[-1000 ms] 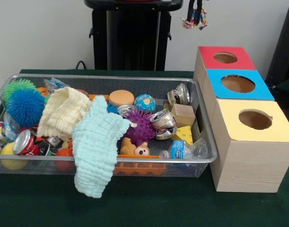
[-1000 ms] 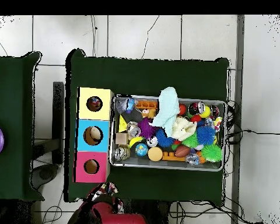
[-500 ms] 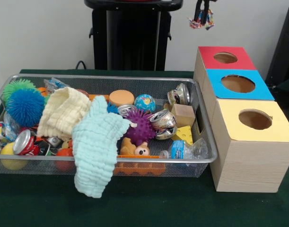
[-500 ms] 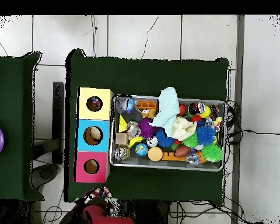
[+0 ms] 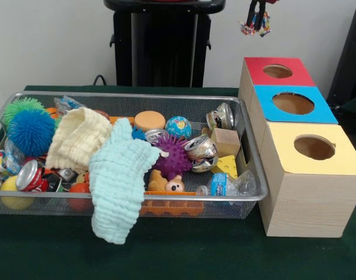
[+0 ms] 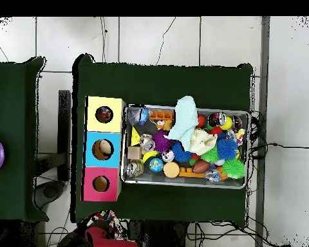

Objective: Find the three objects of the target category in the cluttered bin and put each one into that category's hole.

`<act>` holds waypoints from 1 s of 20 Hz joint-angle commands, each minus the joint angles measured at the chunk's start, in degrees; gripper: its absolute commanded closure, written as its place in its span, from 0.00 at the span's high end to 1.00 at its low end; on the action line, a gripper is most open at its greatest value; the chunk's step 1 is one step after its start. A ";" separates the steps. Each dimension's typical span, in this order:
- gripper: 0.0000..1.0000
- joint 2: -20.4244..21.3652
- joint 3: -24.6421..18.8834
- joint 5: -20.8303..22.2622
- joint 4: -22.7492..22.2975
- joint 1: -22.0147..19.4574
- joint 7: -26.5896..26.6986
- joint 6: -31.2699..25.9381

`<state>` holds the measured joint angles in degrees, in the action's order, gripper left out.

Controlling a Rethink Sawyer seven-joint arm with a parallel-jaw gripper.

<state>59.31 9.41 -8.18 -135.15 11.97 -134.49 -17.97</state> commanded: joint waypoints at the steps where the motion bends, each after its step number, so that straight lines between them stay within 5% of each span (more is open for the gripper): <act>1: 0.00 -3.94 2.49 -5.44 8.07 1.89 -15.82 -6.05; 20: 0.00 -6.78 3.64 -6.07 14.19 0.56 -10.22 -11.23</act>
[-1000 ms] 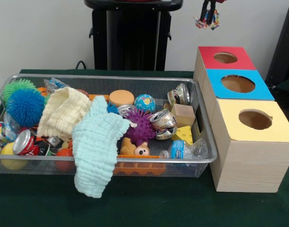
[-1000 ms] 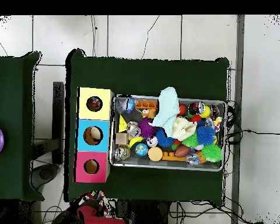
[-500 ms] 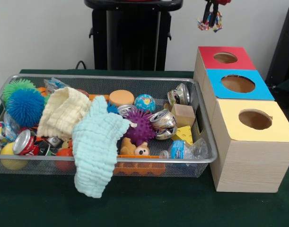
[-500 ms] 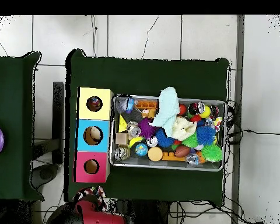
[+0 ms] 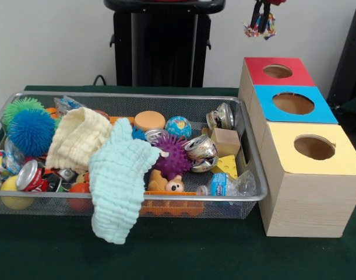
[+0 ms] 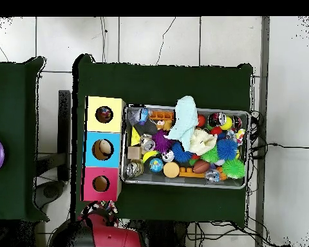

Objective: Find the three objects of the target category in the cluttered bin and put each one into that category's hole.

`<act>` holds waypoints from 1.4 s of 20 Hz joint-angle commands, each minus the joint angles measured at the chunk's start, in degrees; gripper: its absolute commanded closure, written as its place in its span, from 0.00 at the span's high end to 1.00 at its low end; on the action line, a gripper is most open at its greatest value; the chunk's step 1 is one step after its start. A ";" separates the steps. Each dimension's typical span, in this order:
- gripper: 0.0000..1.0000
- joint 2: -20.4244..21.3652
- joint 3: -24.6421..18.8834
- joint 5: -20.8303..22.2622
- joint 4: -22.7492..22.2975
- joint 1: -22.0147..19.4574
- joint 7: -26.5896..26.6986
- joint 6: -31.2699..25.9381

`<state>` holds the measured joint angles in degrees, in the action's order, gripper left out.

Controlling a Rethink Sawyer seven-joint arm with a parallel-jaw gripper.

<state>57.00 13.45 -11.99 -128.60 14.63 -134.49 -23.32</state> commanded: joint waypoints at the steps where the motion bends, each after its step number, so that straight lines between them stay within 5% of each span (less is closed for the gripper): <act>1: 0.00 -5.20 -0.26 -1.70 9.13 -2.39 -9.59 -6.81; 11: 0.00 -9.00 -3.86 0.09 18.26 -7.76 -3.83 -13.34; 28: 0.00 -10.68 -8.71 1.44 25.48 -11.81 -0.39 -17.81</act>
<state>48.68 10.90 -11.79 -109.23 4.64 -134.49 -33.69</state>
